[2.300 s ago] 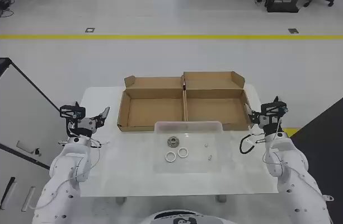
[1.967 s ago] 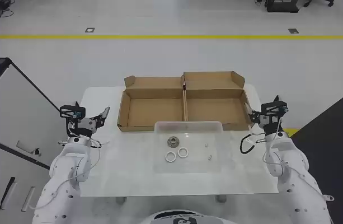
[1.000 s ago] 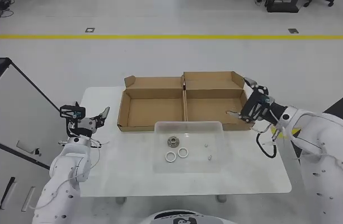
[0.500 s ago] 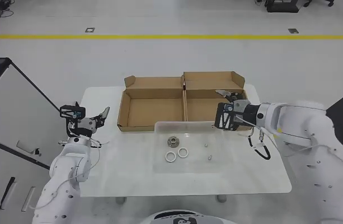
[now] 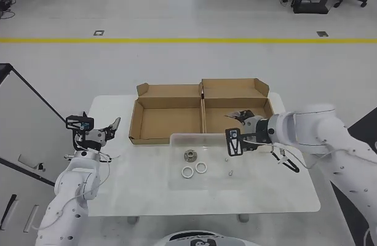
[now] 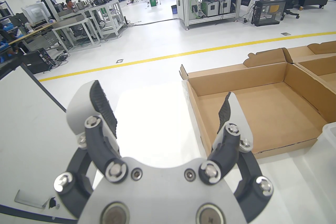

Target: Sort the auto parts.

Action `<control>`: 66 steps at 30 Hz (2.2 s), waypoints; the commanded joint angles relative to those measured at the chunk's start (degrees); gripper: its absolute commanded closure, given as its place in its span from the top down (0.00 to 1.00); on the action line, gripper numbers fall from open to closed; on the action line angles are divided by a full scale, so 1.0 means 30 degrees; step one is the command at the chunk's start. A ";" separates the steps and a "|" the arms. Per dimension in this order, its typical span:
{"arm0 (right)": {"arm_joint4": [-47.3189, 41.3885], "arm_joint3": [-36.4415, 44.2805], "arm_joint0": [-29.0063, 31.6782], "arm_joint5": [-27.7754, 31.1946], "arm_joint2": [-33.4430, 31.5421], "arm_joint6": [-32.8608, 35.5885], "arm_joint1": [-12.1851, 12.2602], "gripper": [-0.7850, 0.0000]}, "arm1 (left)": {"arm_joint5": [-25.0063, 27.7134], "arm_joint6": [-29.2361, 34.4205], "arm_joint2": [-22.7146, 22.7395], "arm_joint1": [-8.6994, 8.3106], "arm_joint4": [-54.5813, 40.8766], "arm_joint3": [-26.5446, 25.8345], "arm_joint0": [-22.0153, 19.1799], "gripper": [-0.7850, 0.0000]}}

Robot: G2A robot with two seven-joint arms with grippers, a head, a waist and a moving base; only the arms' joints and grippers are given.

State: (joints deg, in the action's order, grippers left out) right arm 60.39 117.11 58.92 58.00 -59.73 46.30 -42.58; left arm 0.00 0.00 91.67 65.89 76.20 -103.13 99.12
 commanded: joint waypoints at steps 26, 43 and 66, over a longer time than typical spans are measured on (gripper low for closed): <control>-0.3702 -0.1121 -0.8138 -0.1797 1.1904 0.1793 0.2225 1.00 | 0.0000 0.0000 0.0000 0.0000 0.0000 0.0000 0.0000 1.00; -1.0038 -0.3498 -1.0526 -0.6212 1.4482 0.5557 0.0516 1.00 | 0.0000 0.0000 0.0000 0.0000 0.0000 0.0000 0.0000 1.00; -0.9534 -0.4778 -0.9900 -0.6543 1.4939 0.6536 -0.0269 0.69 | 0.0000 0.0000 0.0000 0.0000 0.0000 0.0000 0.0000 1.00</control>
State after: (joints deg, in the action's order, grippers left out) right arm 31.62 102.60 29.02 38.37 -14.90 65.90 -43.42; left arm 0.00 0.00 91.67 65.89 76.20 -103.13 99.12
